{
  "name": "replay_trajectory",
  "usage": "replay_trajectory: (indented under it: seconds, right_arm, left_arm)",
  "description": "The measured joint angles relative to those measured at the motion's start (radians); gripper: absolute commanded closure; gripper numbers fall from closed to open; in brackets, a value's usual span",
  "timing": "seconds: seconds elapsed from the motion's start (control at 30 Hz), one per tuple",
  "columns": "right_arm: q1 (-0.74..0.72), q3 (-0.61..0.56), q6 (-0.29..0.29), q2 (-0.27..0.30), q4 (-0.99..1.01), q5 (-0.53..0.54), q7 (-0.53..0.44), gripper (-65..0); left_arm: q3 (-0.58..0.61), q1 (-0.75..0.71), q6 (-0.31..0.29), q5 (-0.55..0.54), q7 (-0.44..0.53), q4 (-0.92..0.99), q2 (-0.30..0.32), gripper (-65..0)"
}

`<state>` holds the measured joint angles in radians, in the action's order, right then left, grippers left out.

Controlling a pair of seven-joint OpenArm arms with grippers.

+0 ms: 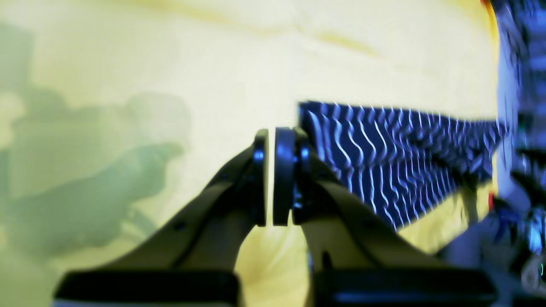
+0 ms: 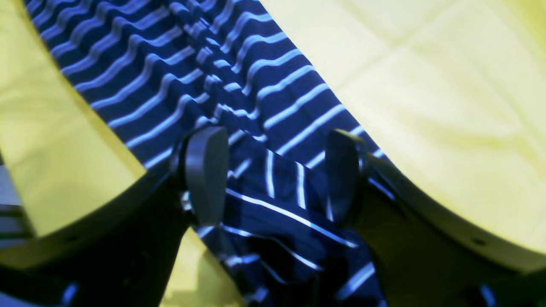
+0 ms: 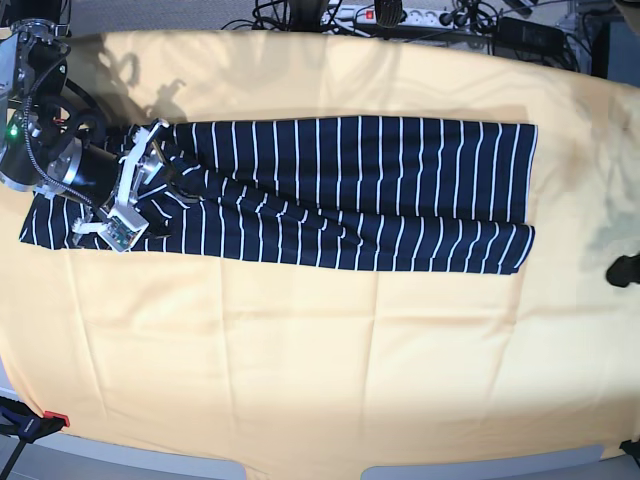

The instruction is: Fold the T-shirt properly

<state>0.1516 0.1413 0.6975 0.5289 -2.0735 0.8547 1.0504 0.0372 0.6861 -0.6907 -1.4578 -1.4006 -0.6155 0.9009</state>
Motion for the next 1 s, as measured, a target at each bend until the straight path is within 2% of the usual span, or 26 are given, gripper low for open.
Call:
replay_trajectory:
  seconds: [0.13, 0.2, 0.3, 0.47, 0.6, 0.7, 0.77, 0.83, 0.9, 0.97, 1.0]
  right_arm:
    - [0.001, 0.0, -0.028, 0.016, 0.001, -0.127, -0.003, -37.7]
    - [0.003, 0.016, -0.055, 0.033, 0.001, -0.17, -0.005, -37.7]
    - [0.003, 0.076, -0.096, 0.051, 0.002, -0.192, -0.013, -37.7]
    - [0.001, 0.167, -0.107, 0.05, 0.019, -0.148, -0.023, -37.7]
    - [0.003, 0.177, -0.107, 0.05, 0.026, -0.129, -0.021, -37.7]
    - [0.003, 0.177, -0.107, 0.05, 0.026, -0.129, -0.022, -37.7]
    - [0.011, 0.177, -0.107, 0.05, 0.026, -0.129, -0.03, -37.7]
    - [0.032, 0.177, -0.111, 0.05, 0.026, -0.129, -0.034, -37.7]
    - [0.051, 0.177, -0.11, 0.047, 0.026, -0.129, -0.034, -37.7]
    - [0.065, 0.177, -0.11, 0.047, 0.026, -0.129, -0.034, -37.7]
    - [0.071, 0.177, -0.11, 0.047, 0.026, -0.129, -0.034, -37.7]
  left_arm:
    - [0.11, -0.003, 0.0, -0.001, 0.007, -0.089, -0.104, -18.4]
    - [0.173, -0.005, 0.0, -0.001, 0.008, -0.146, -0.135, -20.5]
    - [0.253, -0.005, 0.001, -0.006, 0.007, -0.235, -0.139, -20.6]
    - [0.365, -0.002, 0.0, 0.002, 0.01, -0.336, -0.131, -20.8]
    - [0.464, -0.003, 0.0, 0.14, 0.007, -0.353, -0.143, -21.2]
    - [0.489, -0.005, 0.0, 0.225, 0.005, -0.365, -0.168, -21.1]
    - [0.489, 0.001, -0.001, 0.32, 0.092, -0.372, -0.185, -20.9]
    - [0.489, 0.001, -0.002, 0.415, 0.228, -0.372, -0.203, -17.5]
    - [0.49, -0.002, -0.003, 0.465, 0.329, -0.372, -0.213, -8.1]
    - [0.491, -0.004, -0.003, 0.467, 0.371, -0.372, -0.21, -0.9]
    - [0.491, -0.005, -0.003, 0.468, 0.373, -0.372, -0.208, 0.0]
